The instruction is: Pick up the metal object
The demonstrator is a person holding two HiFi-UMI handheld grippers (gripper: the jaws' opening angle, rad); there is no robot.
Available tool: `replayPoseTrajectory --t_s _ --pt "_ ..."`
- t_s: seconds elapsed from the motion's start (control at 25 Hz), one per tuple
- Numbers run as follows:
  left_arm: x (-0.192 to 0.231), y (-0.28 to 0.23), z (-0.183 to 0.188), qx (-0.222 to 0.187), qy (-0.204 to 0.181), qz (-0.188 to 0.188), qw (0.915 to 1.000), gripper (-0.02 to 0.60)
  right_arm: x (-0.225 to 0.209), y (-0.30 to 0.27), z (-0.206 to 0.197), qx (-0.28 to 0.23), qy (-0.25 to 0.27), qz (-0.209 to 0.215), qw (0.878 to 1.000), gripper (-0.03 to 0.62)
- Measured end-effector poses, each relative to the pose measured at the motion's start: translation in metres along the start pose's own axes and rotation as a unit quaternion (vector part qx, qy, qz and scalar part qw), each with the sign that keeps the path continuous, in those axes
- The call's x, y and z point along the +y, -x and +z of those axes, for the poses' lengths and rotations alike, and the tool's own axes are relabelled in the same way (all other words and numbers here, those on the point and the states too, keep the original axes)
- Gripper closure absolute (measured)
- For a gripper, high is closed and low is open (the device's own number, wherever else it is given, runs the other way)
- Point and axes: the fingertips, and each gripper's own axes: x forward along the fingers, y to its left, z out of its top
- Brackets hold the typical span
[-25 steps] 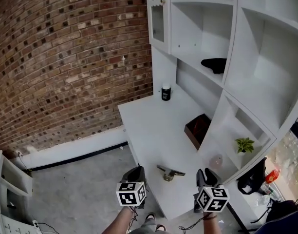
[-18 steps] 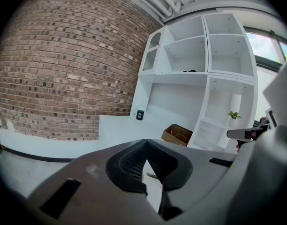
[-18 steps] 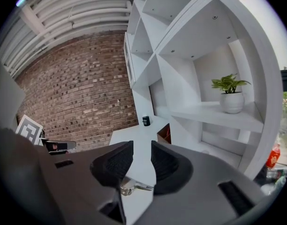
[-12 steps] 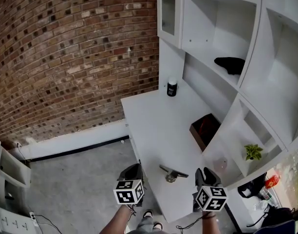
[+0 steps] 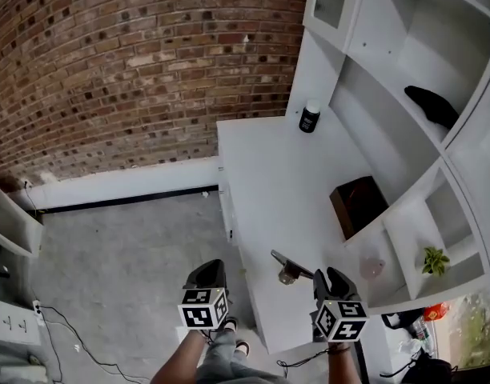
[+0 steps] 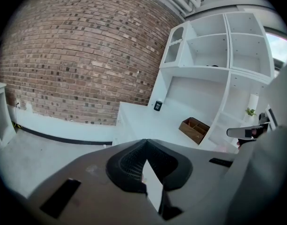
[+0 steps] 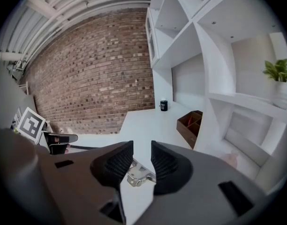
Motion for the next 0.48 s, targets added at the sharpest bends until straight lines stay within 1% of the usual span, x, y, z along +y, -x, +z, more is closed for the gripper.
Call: replayPoseTrajectory --t_s 0.12,0.28,0.48 --pt "0.013 -0.003 -0.020 0.011 0.016 0.012 0.9997 0.577 0.010 -0.014 -0.008 0.023 0.025 0.017 0.999 0.476" --pt "0.032 -0.006 -0.043 0.026 0.027 0.023 0.9990 0.577 0.024 -0.031 -0.020 0.051 0.053 0.034 0.997 0.476" --pt "0.050 -0.006 -0.080 0.041 0.056 0.037 0.9969 0.577 0.035 -0.044 -0.042 0.088 0.104 0.046 0.990 0.476"
